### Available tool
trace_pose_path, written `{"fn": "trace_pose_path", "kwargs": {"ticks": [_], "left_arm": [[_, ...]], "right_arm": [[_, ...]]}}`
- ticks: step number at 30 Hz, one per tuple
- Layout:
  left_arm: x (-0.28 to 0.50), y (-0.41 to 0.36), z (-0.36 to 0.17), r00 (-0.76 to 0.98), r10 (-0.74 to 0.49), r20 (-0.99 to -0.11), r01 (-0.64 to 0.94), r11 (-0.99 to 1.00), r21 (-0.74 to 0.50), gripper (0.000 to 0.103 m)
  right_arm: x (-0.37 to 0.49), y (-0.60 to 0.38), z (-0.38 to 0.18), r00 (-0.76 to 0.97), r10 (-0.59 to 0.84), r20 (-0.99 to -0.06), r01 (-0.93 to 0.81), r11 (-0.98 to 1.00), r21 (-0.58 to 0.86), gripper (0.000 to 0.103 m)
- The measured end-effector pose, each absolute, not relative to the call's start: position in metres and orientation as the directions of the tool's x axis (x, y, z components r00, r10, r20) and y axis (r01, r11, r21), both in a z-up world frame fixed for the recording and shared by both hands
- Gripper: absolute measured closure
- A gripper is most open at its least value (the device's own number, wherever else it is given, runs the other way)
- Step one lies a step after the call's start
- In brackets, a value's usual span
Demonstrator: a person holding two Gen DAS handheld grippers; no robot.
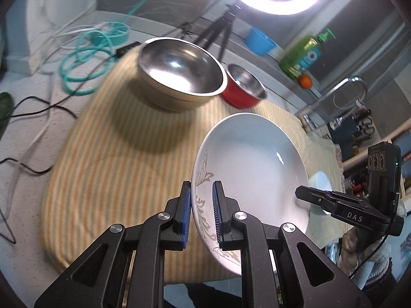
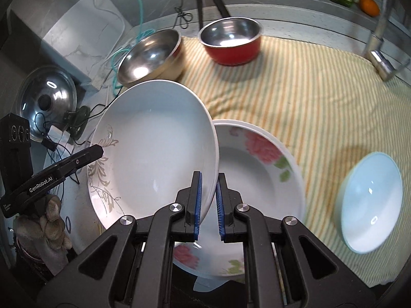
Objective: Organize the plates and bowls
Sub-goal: 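Close both grippers on the leaf-print plate rim together with the floral plates, then lower the three stacked plates onto the cloth and open both grippers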
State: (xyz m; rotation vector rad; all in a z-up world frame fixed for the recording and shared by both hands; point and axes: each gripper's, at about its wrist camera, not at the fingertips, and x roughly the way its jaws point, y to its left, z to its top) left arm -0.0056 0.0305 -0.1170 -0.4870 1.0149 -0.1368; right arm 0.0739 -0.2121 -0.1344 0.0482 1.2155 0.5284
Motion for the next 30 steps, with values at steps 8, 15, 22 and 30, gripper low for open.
{"fn": "trace_pose_path", "kwargs": {"ticks": [8,15,22,30], "left_arm": [[0.005,-0.003,-0.124,0.482,-0.371,-0.794,-0.044,0.895,-0.445,0.089],[0.013,-0.022,-0.132,0.446,-0.389,-0.806,-0.012,0.898,-0.439,0.089],[0.015,-0.033,-0.137,0.420,-0.389,-0.820,0.005,0.905,-0.426,0.089],[0.016,-0.039,-0.141,0.399,-0.376,-0.836,0.010,0.914,-0.406,0.089]], "right_arm": [[0.067,-0.247,-0.144,0.255,0.373,-0.892,-0.288,0.910,0.299,0.092],[0.063,-0.268,-0.155,0.251,0.357,-0.900,-0.242,0.923,0.299,0.092],[0.059,-0.277,-0.164,0.246,0.340,-0.908,-0.225,0.931,0.288,0.092],[0.057,-0.270,-0.163,0.262,0.303,-0.916,-0.249,0.938,0.239,0.092]]}}
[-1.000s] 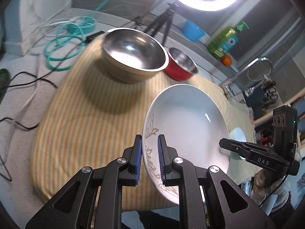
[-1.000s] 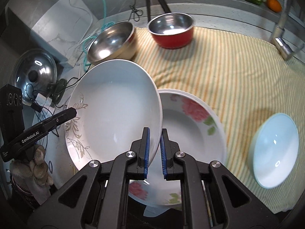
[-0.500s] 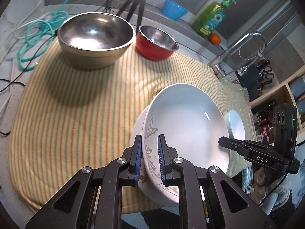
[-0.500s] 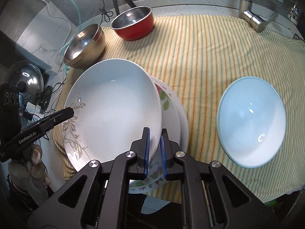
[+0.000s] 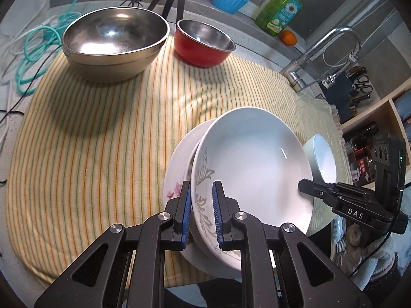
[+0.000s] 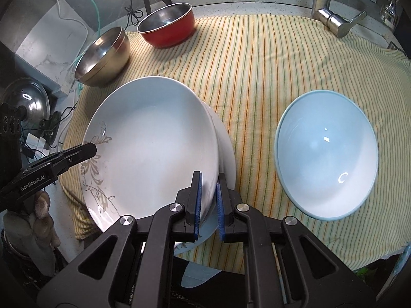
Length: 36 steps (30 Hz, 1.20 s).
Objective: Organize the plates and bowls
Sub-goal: 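Lower the three stacked plates onto the cloth and open both grippers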
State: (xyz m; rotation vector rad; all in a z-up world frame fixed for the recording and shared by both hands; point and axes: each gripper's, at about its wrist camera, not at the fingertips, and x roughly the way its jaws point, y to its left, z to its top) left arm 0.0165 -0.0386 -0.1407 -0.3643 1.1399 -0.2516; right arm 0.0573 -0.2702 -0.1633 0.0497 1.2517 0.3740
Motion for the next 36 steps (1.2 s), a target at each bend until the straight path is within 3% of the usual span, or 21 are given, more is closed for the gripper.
{"fn": "trace_pose_path", "kwargs": {"ticks": [16,22,36], "left_arm": [[0.020,-0.045,-0.142,0.384,-0.363,-0.849,0.014,0.922,-0.388,0.089],[0.020,-0.049,-0.141,0.379,-0.349,-0.857,0.025,0.930,-0.368,0.085],[0.016,-0.049,-0.139,0.388,-0.322,-0.864,0.034,0.941,-0.336,0.075]], "right_arm": [[0.059,-0.266,-0.165,0.252,0.279,-0.927,-0.288,0.936,0.203,0.084],[0.057,-0.260,-0.164,0.249,0.268,-0.931,-0.315,0.931,0.184,0.075],[0.056,-0.258,-0.161,0.267,0.260,-0.928,-0.331,0.929,0.165,0.074]]}}
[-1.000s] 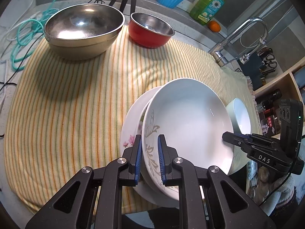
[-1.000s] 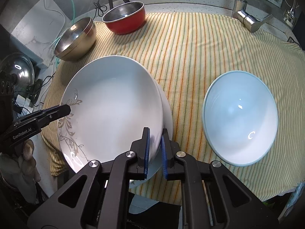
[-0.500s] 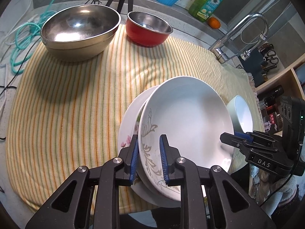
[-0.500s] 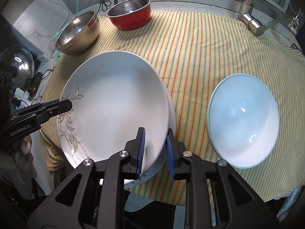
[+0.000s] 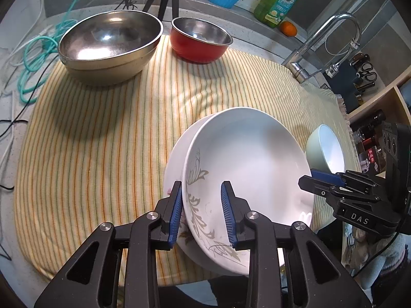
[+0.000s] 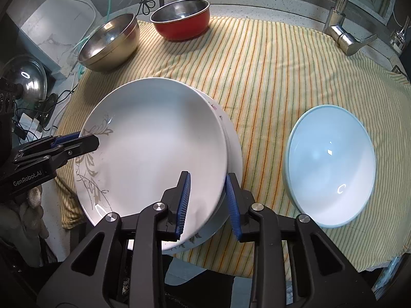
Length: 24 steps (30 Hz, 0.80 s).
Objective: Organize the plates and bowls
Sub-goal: 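Lower the three stacked plates onto the cloth and open both grippers, then move both grippers to the large steel bowl rim and close them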
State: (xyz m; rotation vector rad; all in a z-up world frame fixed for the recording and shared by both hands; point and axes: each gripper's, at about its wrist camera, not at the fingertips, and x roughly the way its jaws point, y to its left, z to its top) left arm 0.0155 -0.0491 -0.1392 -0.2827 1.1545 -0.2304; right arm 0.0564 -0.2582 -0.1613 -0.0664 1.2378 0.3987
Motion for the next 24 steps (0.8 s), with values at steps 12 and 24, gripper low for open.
{"fn": "trace_pose_path", "kwargs": {"ticks": [12,24], "left_arm": [[0.012,-0.041,-0.134,0.401,-0.332,-0.854,0.011,0.934,-0.358,0.069],[0.012,0.003,-0.118,0.477,-0.317,-0.820,-0.066,0.917,-0.393,0.058]], "right_arm": [[0.055,-0.267,-0.147,0.326,0.259,-0.909,-0.306,0.939,0.157,0.044],[0.061,-0.249,-0.108,0.386,0.404,-0.830,-0.326,0.901,0.287,0.031]]}}
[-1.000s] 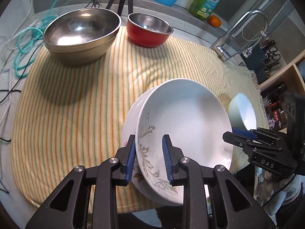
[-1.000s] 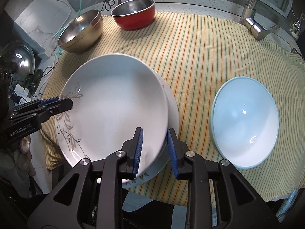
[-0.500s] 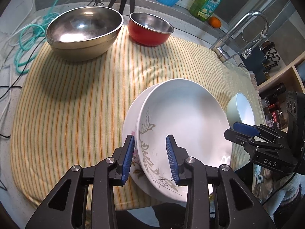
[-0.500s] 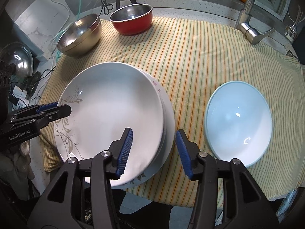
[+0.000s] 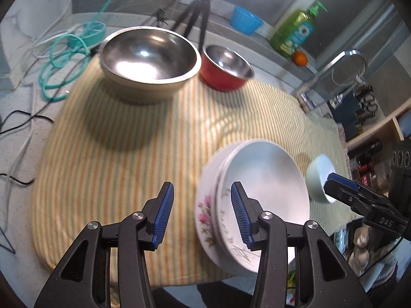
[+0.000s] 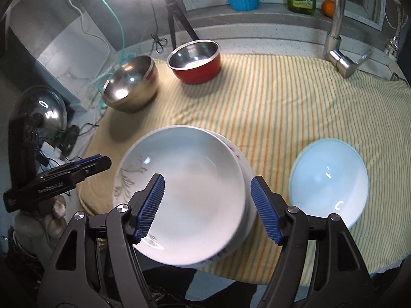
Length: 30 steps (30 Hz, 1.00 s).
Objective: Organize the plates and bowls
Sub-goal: 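Move both grippers to the large steel bowl rim and close them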
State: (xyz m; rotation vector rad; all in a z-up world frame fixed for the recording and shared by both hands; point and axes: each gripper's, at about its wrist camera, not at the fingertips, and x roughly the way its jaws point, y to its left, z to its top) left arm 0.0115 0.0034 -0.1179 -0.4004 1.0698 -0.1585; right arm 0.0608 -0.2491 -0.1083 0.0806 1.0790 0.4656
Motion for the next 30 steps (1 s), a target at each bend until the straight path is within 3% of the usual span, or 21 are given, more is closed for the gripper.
{"fn": "trace_pose_path", "kwargs": {"ticks": [17,30], "left_arm": [[0.048,0.095,-0.097,0.596,-0.228,-0.770,-0.159,0.906,-0.391,0.058],[0.101,0.136,-0.114,0.596,-0.229,-0.770,-0.208,0.882,-0.424,0.058]], "right_arm": [[0.104,-0.160,-0.086,0.354,0.548,-0.758,-0.410,0.819,0.401,0.030],[0.168,-0.133,-0.123,0.291,0.592,-0.752,-0.300,0.803,0.516,0.031]]}}
